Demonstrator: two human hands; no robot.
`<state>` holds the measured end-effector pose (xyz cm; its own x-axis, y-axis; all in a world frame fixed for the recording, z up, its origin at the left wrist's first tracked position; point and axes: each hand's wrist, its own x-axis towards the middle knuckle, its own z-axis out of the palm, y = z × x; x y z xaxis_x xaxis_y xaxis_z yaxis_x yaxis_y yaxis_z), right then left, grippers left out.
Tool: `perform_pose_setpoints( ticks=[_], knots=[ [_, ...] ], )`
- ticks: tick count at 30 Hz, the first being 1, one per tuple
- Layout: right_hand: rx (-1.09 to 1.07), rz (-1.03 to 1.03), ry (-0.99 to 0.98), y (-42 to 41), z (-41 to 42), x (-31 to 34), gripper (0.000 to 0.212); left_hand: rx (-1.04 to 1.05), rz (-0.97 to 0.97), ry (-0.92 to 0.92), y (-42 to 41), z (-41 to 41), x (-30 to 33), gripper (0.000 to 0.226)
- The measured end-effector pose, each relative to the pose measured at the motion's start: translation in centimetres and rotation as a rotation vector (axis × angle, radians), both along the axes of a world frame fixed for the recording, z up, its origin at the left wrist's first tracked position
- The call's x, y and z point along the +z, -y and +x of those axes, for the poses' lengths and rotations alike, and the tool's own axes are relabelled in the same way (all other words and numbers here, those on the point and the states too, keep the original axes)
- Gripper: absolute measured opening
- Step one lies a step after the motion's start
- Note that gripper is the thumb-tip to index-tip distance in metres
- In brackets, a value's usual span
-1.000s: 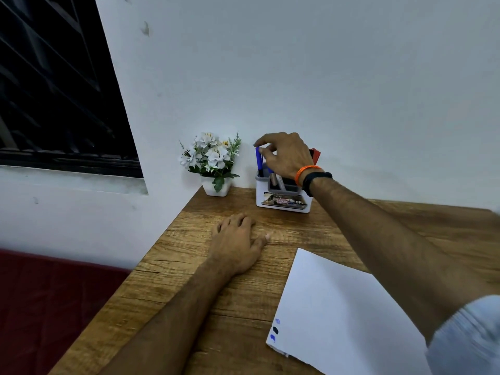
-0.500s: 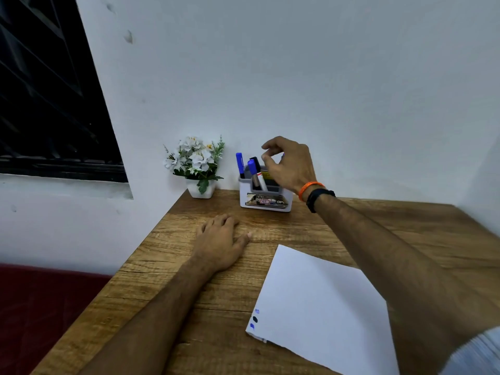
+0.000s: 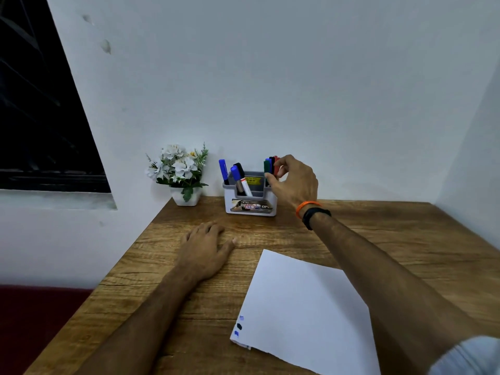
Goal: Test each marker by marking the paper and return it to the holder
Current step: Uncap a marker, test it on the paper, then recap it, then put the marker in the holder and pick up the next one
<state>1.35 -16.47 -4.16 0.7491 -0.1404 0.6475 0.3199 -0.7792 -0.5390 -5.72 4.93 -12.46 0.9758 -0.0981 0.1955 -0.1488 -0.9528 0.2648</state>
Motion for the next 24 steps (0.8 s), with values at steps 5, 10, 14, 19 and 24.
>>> perform_pose_setpoints(
  ticks=[5,10,14,19,24],
  knots=[
    [-0.114,-0.054,-0.087,-1.0,1.2,-0.1,0.043,-0.003,-0.001,0.005,0.0,0.1,0.0,0.06],
    [-0.153,-0.038,-0.102,-1.0,1.5,0.0,0.03,-0.004,0.003,0.006,0.0,0.1,0.0,0.06],
    [0.023,0.281,0.152,-0.9,0.3,1.4,0.022,0.001,0.011,0.005,-0.1,0.1,-0.1,0.061],
    [0.304,0.494,0.162,-1.0,-1.8,3.2,0.019,-0.006,0.007,0.014,-0.1,0.2,-0.2,0.061],
    [0.503,0.385,-0.302,-1.4,-4.9,1.2,0.024,-0.017,-0.009,-0.002,-0.2,0.4,0.0,0.062]
  ],
)
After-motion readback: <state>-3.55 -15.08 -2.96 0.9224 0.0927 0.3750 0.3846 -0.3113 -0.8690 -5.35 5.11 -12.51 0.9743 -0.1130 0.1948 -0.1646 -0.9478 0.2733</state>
